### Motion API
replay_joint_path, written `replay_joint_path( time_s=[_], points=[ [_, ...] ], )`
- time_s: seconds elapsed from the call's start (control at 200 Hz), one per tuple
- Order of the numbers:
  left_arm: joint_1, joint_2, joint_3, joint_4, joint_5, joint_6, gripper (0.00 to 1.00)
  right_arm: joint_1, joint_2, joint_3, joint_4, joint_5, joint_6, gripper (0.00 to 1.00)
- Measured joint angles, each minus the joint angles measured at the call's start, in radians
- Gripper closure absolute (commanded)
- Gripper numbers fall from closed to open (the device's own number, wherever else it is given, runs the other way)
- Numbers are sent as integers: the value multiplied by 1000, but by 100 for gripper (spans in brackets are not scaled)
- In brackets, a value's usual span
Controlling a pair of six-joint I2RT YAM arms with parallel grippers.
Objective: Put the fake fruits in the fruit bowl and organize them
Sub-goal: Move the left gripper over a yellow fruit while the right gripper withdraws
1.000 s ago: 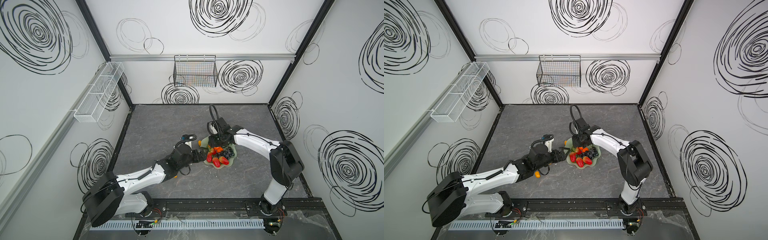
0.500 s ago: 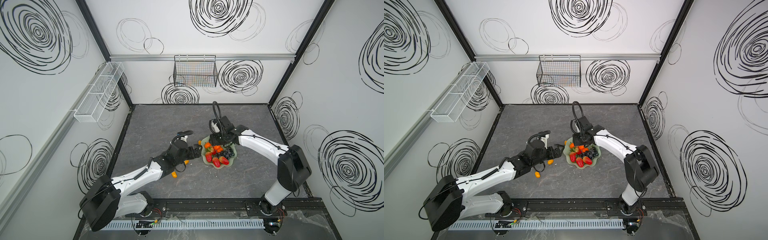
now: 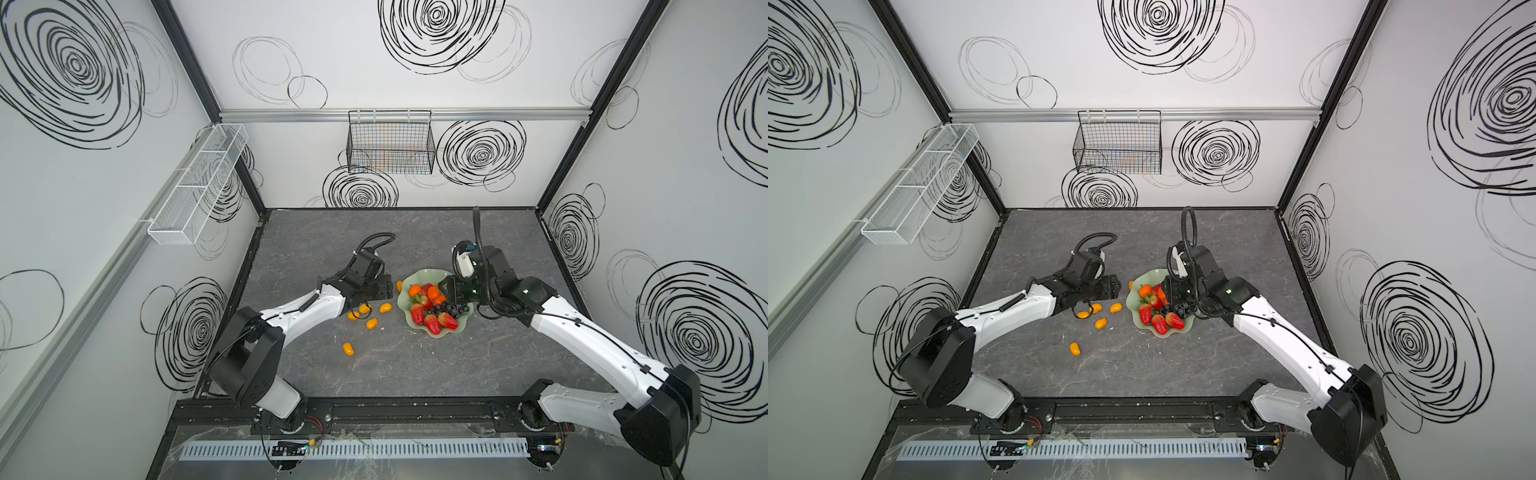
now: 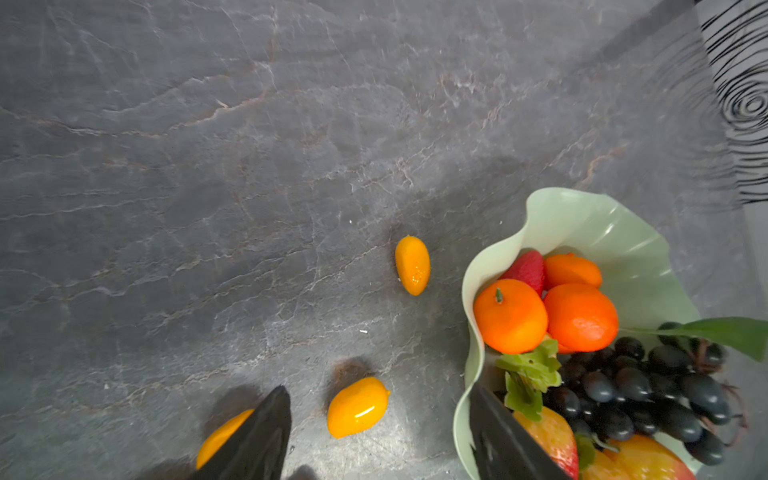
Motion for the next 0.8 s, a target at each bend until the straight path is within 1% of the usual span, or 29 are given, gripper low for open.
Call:
replay_joint_path(
  time_s=[0.22, 0.325, 0.48, 0.675, 0.8],
  points=[
    [-51, 88, 50, -60, -2, 34, 33, -23, -145, -89, 30, 9, 12, 52],
    [-68, 109, 64, -66, -2, 41, 31, -39, -190, -127, 40, 10, 16, 52],
    [-92, 143, 98, -69, 5, 43, 26, -57, -196, -131, 50, 10, 16, 52],
    [-123, 178, 142, -69, 12, 44, 26, -70, -196, -132, 55, 10, 16, 52],
    [-112, 165, 136, -61, 16, 45, 26, -74, -196, -137, 61, 8, 15, 52]
  ],
)
